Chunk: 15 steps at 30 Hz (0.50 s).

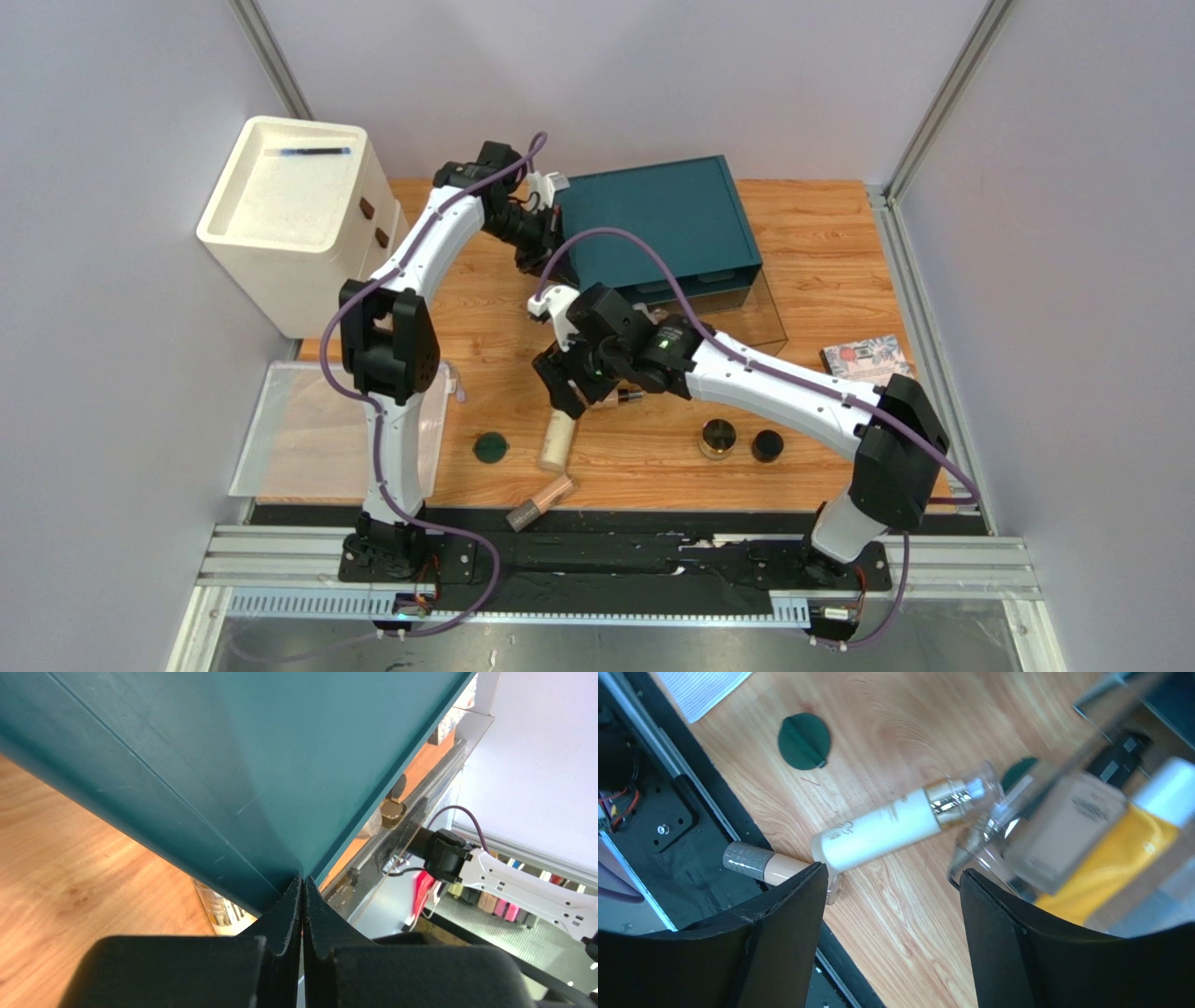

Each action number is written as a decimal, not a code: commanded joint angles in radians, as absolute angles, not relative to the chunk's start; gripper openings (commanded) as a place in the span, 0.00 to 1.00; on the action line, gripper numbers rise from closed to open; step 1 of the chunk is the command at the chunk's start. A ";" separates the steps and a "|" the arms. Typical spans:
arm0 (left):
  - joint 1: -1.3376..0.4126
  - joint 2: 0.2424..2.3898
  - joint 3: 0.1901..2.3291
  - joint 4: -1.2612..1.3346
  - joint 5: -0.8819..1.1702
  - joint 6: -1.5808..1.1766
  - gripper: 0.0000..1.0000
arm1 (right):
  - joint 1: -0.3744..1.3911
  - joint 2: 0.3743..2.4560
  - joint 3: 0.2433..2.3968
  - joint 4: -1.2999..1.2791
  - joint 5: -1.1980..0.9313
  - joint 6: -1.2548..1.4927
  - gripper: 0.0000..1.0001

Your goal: Organize the makeup

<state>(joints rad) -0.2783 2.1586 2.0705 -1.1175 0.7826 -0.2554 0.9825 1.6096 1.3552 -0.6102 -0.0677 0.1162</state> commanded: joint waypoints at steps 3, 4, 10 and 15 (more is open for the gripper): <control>-0.275 2.154 2.040 -1.187 0.664 -0.210 0.00 | 1.101 1.712 1.347 -0.664 -0.215 0.005 0.72; -0.275 2.155 2.039 -1.190 0.666 -0.213 0.00 | 1.120 1.721 1.348 -0.676 -0.218 -0.058 0.72; -0.275 2.171 2.052 -1.203 0.666 -0.241 0.00 | 1.173 1.721 1.355 -0.706 -0.144 -0.095 0.73; -0.275 2.181 2.068 -1.213 0.664 -0.238 0.00 | 1.173 1.729 1.353 -0.692 -0.158 -0.124 0.74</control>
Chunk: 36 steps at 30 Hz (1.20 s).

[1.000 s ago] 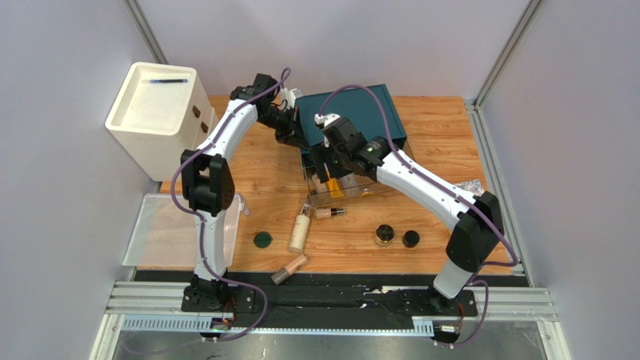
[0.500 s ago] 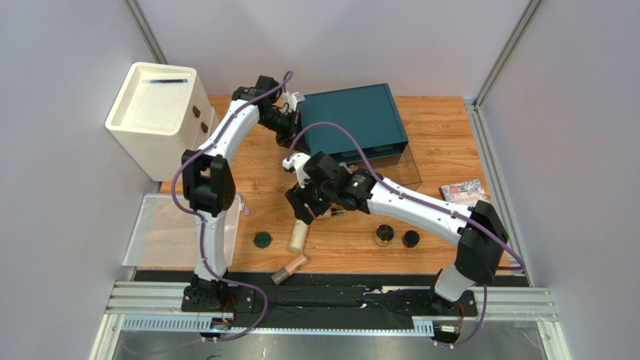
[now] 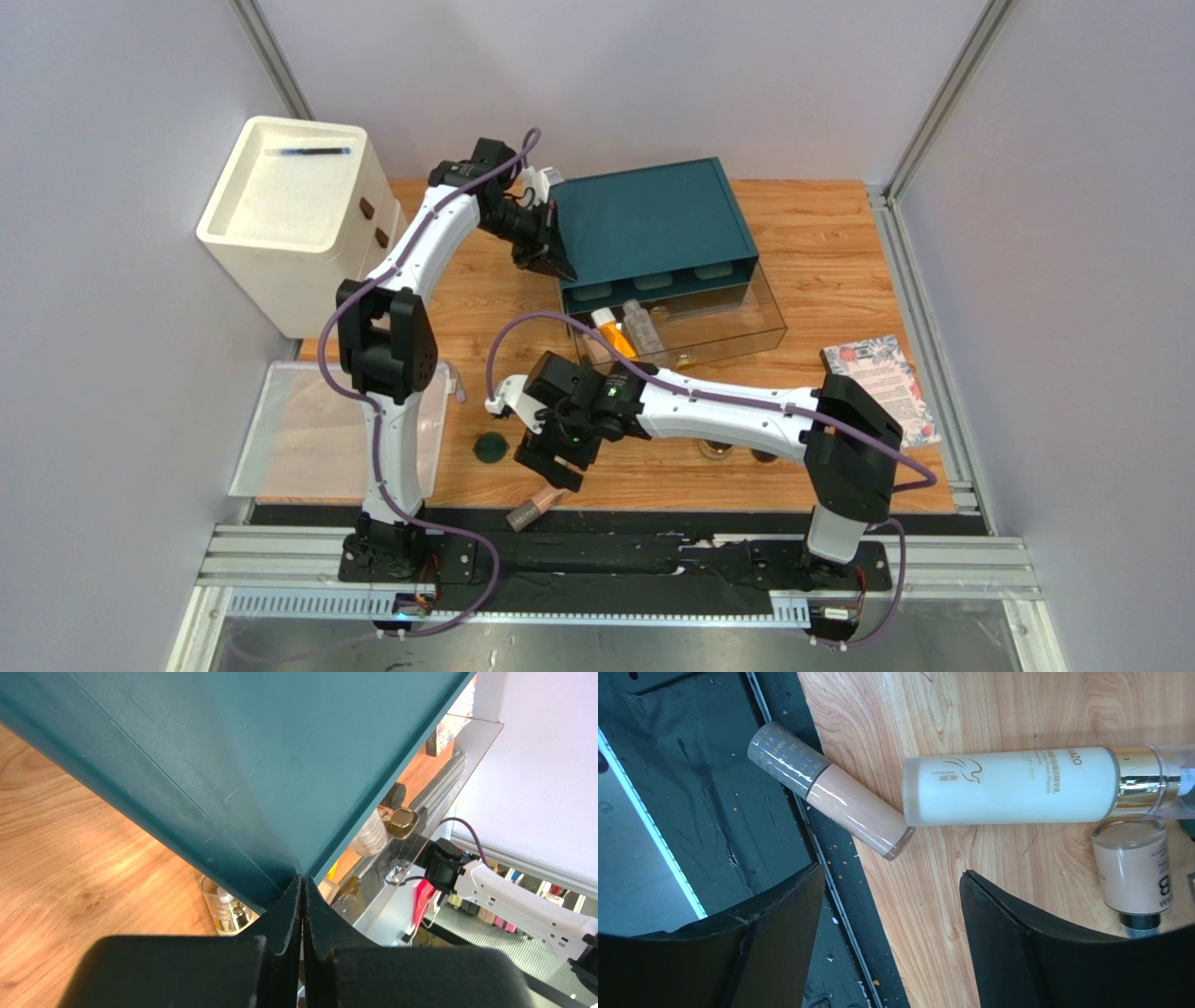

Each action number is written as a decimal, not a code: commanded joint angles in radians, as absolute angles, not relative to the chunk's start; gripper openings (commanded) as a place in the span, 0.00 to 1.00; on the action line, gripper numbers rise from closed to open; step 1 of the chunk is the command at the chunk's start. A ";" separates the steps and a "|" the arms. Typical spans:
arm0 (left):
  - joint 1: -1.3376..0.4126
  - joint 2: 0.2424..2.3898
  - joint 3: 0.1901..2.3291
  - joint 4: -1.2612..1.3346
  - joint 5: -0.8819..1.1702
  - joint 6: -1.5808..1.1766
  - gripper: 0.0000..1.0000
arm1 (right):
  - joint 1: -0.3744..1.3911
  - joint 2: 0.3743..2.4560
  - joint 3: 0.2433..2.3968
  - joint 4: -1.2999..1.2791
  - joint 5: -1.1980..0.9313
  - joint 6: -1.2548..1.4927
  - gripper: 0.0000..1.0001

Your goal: Organize the makeup

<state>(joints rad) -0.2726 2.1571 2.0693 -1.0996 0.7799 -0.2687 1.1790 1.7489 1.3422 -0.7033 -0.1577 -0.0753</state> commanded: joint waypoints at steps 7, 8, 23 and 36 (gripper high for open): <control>-0.275 2.195 2.065 -1.227 0.654 -0.255 0.00 | 1.198 1.759 1.348 -0.673 -0.170 -0.181 0.76; -0.275 2.197 2.066 -1.230 0.646 -0.261 0.00 | 1.201 1.764 1.353 -0.670 -0.169 -0.186 0.76; -0.275 2.272 2.164 -1.278 0.540 -0.284 0.00 | 1.319 1.893 1.374 -0.568 -0.072 -0.224 0.77; -0.275 2.264 2.134 -1.276 0.557 -0.268 0.00 | 1.335 2.043 1.378 -0.473 -0.002 -0.216 0.71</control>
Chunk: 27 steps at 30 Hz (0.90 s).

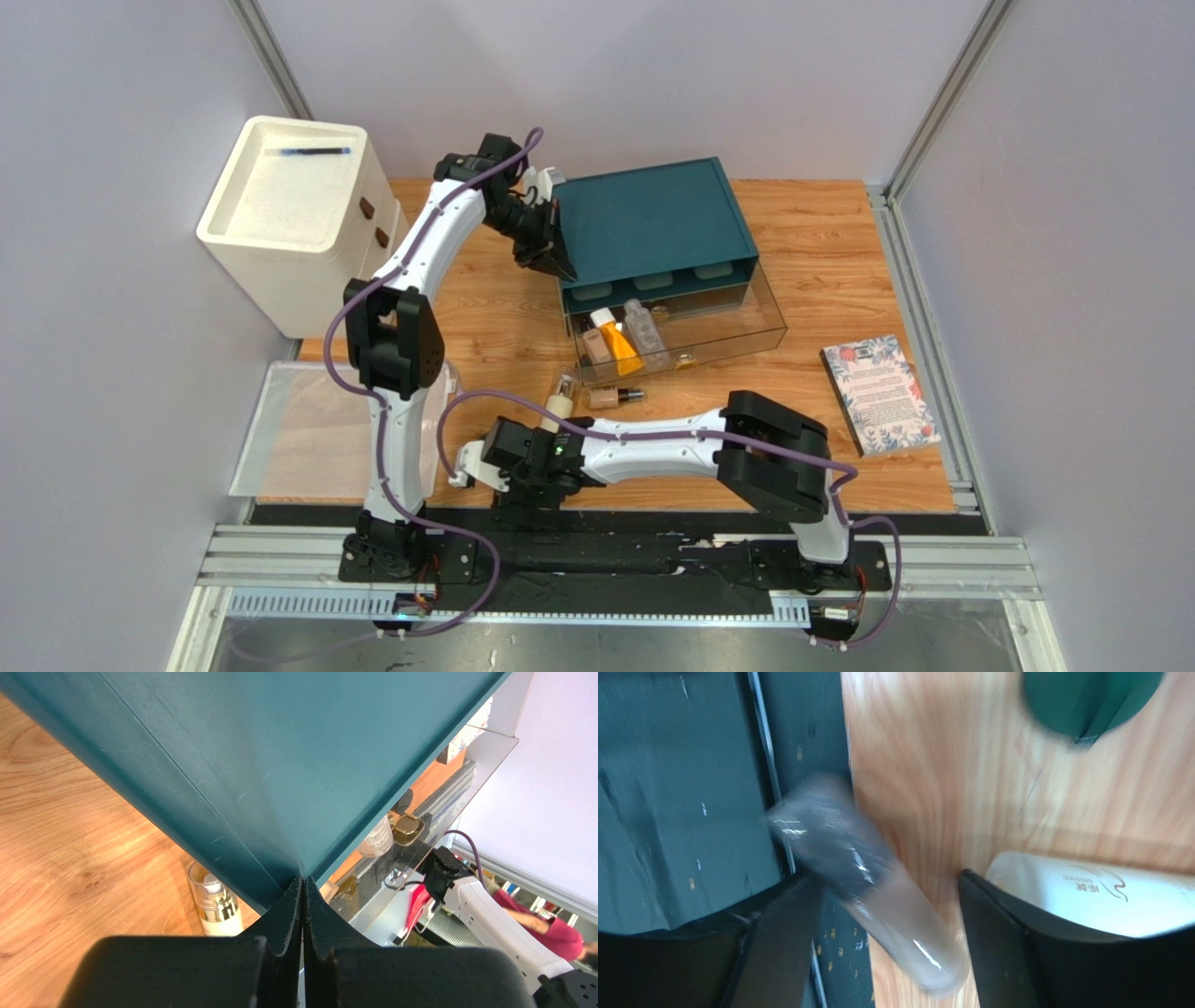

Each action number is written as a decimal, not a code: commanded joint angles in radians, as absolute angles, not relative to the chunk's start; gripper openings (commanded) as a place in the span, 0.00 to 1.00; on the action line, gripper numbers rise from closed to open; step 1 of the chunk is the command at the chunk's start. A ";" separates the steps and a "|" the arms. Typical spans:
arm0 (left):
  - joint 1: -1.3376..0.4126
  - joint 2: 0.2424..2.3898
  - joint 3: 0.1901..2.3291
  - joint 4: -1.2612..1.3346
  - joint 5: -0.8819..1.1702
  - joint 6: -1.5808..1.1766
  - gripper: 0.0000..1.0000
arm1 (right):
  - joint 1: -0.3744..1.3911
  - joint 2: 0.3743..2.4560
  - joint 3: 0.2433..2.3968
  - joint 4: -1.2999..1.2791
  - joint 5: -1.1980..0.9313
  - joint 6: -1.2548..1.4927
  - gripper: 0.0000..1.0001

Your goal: Organize the makeup

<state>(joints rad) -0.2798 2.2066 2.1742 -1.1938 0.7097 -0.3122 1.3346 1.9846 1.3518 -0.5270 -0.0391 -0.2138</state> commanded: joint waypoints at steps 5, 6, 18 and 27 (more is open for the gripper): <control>-0.275 2.263 2.137 -1.281 0.558 -0.267 0.00 | 1.335 2.059 1.391 -0.500 0.046 -0.199 0.21; -0.275 2.261 2.135 -1.281 0.558 -0.265 0.00 | 1.335 2.051 1.381 -0.491 0.058 -0.199 0.10; -0.275 2.229 2.100 -1.284 0.558 -0.249 0.00 | 1.335 1.761 1.357 -0.629 0.210 -0.187 0.00; -0.275 2.223 2.086 -1.282 0.572 -0.227 0.00 | 1.247 1.589 1.488 -0.719 0.336 -0.120 0.00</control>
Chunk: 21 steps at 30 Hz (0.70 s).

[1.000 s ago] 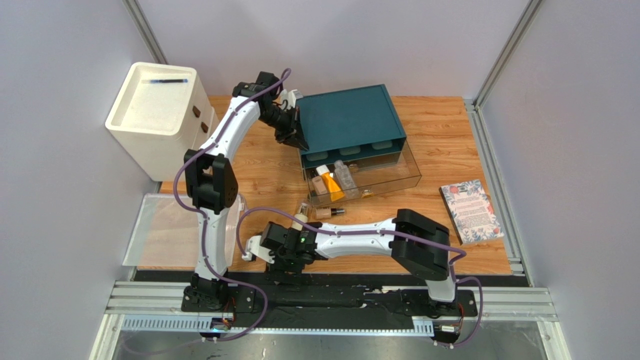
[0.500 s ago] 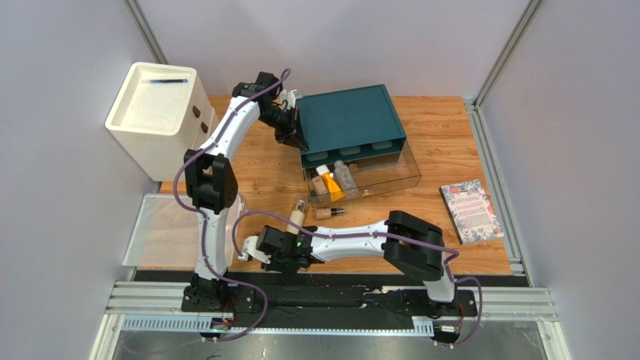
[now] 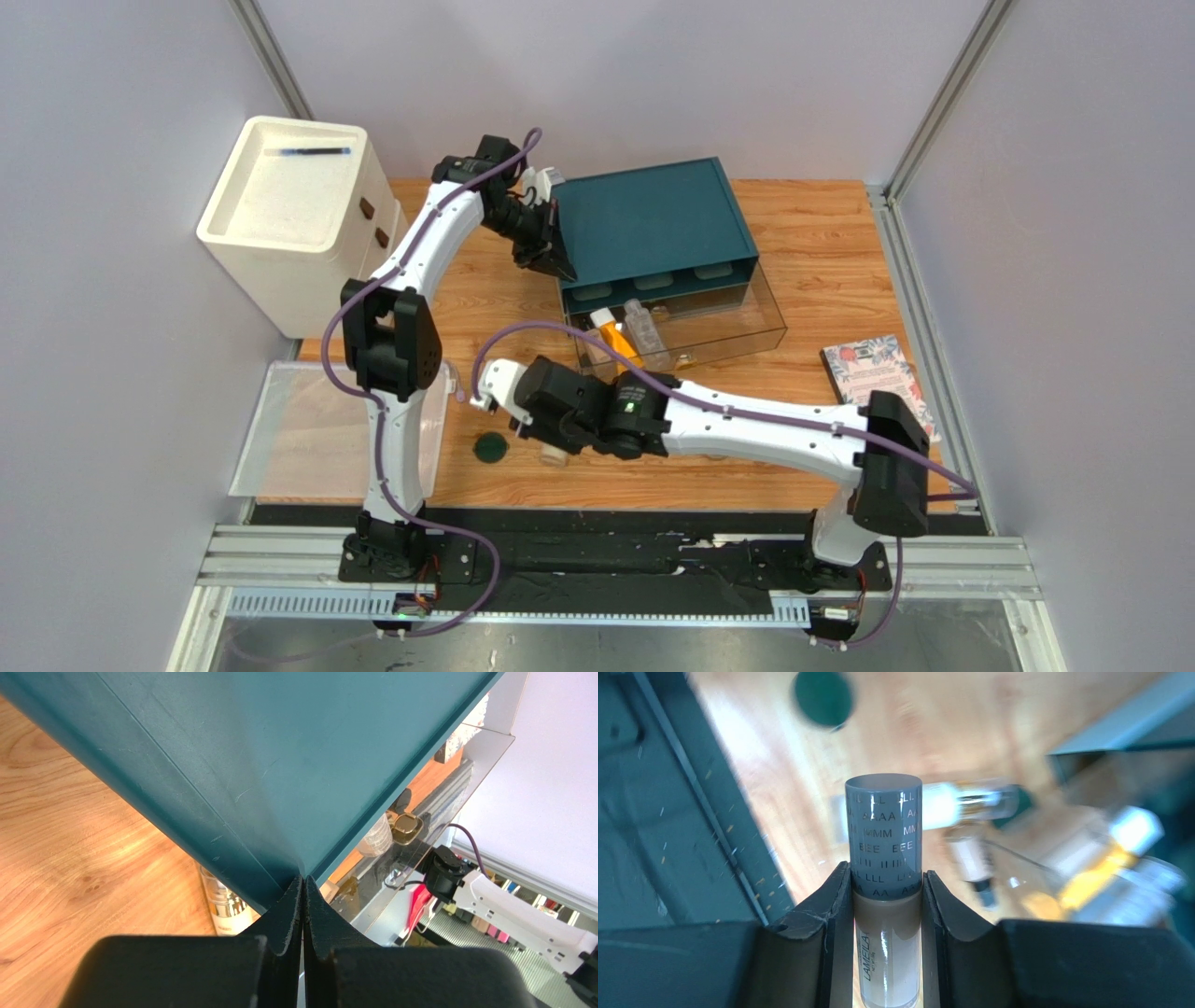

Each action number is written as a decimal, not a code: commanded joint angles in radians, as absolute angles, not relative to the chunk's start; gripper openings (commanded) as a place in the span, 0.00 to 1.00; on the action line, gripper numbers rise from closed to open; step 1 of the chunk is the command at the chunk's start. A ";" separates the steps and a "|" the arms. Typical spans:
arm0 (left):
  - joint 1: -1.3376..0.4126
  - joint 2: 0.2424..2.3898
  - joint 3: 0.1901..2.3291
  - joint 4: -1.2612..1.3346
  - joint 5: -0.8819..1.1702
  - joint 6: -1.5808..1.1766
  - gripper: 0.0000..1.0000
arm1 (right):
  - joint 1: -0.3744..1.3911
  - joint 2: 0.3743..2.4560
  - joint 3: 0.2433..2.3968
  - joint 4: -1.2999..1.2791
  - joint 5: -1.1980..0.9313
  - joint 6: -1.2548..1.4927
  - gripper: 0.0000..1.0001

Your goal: Organize the makeup

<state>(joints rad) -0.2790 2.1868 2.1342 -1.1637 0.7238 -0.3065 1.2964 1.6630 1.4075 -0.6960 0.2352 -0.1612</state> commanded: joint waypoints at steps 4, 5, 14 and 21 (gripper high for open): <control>-0.275 2.227 2.091 -1.282 0.574 -0.212 0.00 | 1.141 1.569 1.523 -0.724 0.364 -0.089 0.00; -0.275 2.227 2.091 -1.282 0.575 -0.207 0.00 | 1.117 1.571 1.528 -0.724 0.359 -0.066 0.00; -0.275 2.252 2.094 -1.285 0.589 -0.173 0.00 | 0.838 1.630 1.585 -0.741 0.282 0.078 0.00; -0.273 2.267 2.108 -1.282 0.603 -0.173 0.00 | 0.729 1.706 1.598 -0.764 0.276 0.185 0.00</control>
<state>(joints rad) -0.2760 2.1918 2.1353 -1.1614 0.7506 -0.2592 0.7555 1.6646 1.5482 -0.7578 0.2916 0.0864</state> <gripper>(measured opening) 0.001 0.302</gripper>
